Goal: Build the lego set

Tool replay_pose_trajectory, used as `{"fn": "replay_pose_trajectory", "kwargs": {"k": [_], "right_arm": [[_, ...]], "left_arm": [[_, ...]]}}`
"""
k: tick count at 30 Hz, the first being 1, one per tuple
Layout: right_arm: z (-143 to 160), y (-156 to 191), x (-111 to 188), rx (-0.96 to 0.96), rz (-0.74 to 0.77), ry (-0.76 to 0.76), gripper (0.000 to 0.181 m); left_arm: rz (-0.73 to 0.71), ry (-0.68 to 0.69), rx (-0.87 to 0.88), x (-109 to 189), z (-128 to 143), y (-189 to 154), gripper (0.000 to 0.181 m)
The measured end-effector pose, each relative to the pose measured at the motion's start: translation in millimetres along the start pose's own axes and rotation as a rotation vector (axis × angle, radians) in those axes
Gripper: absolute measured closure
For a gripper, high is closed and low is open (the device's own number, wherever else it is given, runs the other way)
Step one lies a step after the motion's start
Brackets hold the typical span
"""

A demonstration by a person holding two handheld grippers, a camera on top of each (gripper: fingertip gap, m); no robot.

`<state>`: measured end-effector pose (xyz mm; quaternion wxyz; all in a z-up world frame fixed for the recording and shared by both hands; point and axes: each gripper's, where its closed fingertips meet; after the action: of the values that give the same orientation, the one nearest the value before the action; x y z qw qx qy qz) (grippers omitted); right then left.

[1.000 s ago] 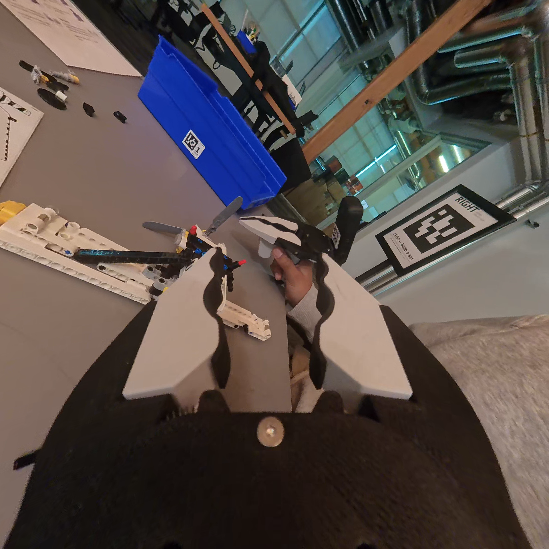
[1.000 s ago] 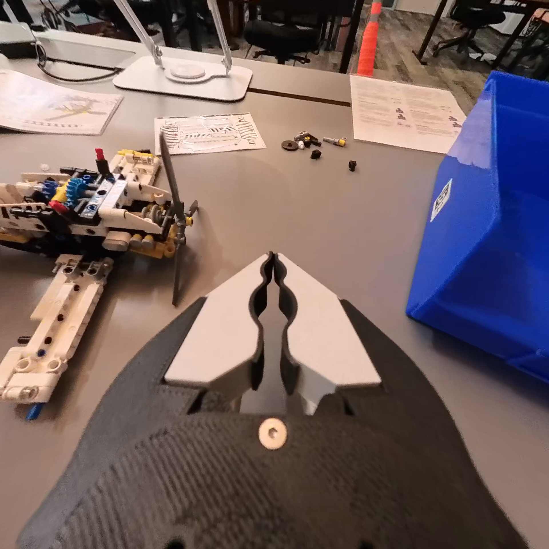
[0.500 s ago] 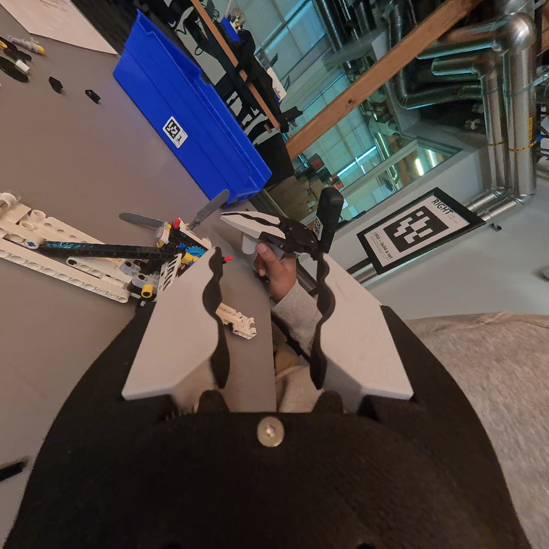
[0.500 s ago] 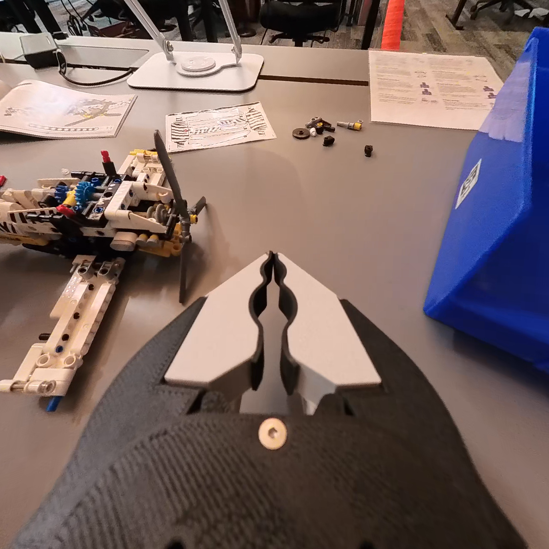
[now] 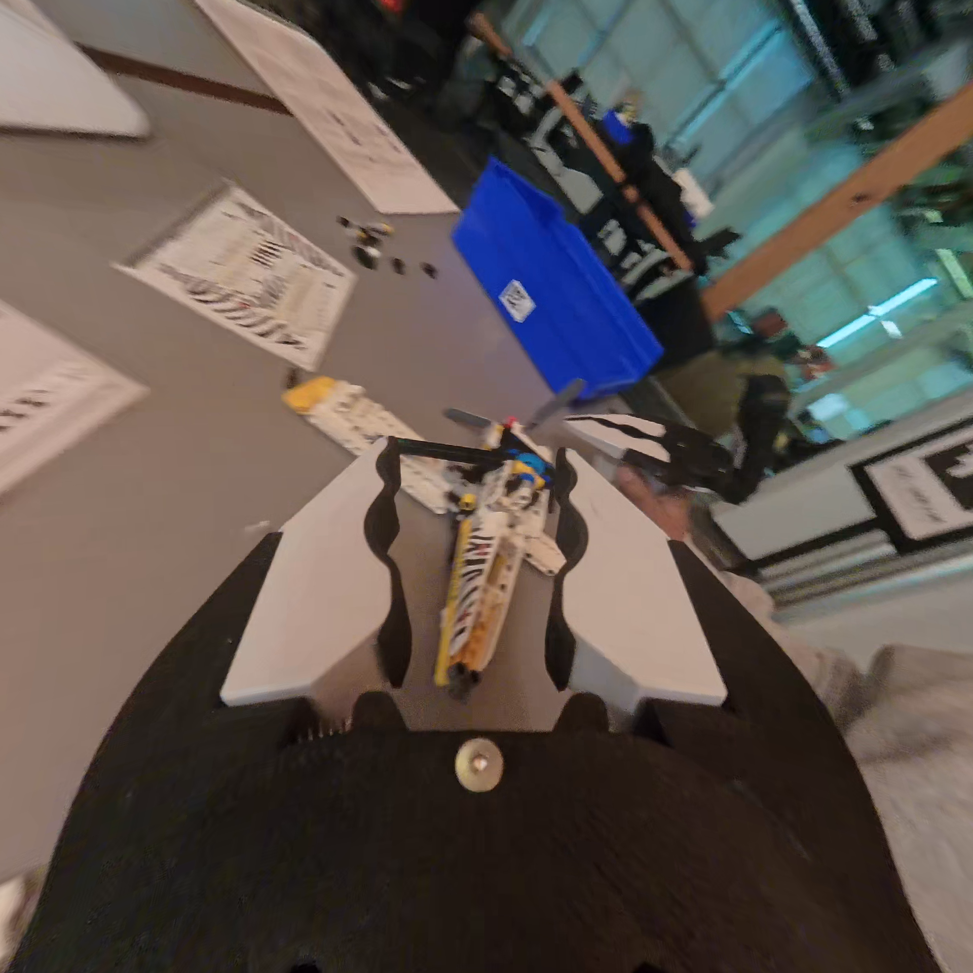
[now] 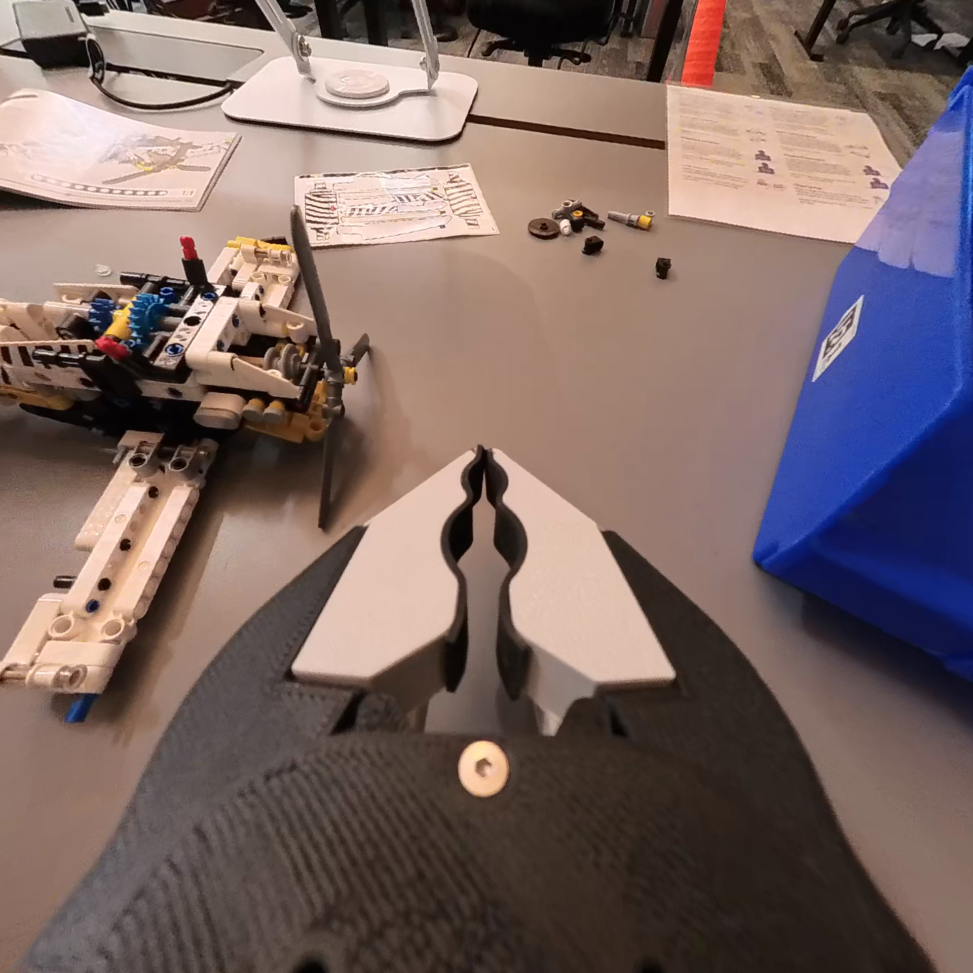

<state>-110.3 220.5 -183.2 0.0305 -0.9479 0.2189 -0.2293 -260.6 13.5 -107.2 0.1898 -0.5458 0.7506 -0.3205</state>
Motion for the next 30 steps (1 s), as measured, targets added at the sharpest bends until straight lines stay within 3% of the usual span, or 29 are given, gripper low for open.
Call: {"fn": "replay_pose_trajectory", "kwargs": {"k": [5, 14, 22, 30], "right_arm": [[-1, 0, 1, -0.001, -0.002, -0.008, 0.181], [0, 2, 0, 0.012, 0.004, -0.001, 0.181], [3, 4, -1, 0.042, 0.013, 0.013, 0.181], [11, 12, -5, 0.149, 0.043, 0.047, 0.181]], "left_arm": [[-0.057, -0.044, 0.012, 21, -9, 14, 0.127], [-0.047, 0.077, -0.005, 1, 12, 10, 0.126], [-0.01, 0.103, -0.005, -9, 18, 3, 0.125], [-0.072, 0.026, -0.011, 0, 5, 12, 0.134]]}}
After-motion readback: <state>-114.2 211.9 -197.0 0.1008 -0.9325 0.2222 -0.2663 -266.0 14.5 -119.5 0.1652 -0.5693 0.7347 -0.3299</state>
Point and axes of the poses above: each gripper's, where its closed fingertips meet, x back along the fingers, z out of its underside, y = z × x across the jaws, and after that the axes turned 15 degrees about z, right-handed
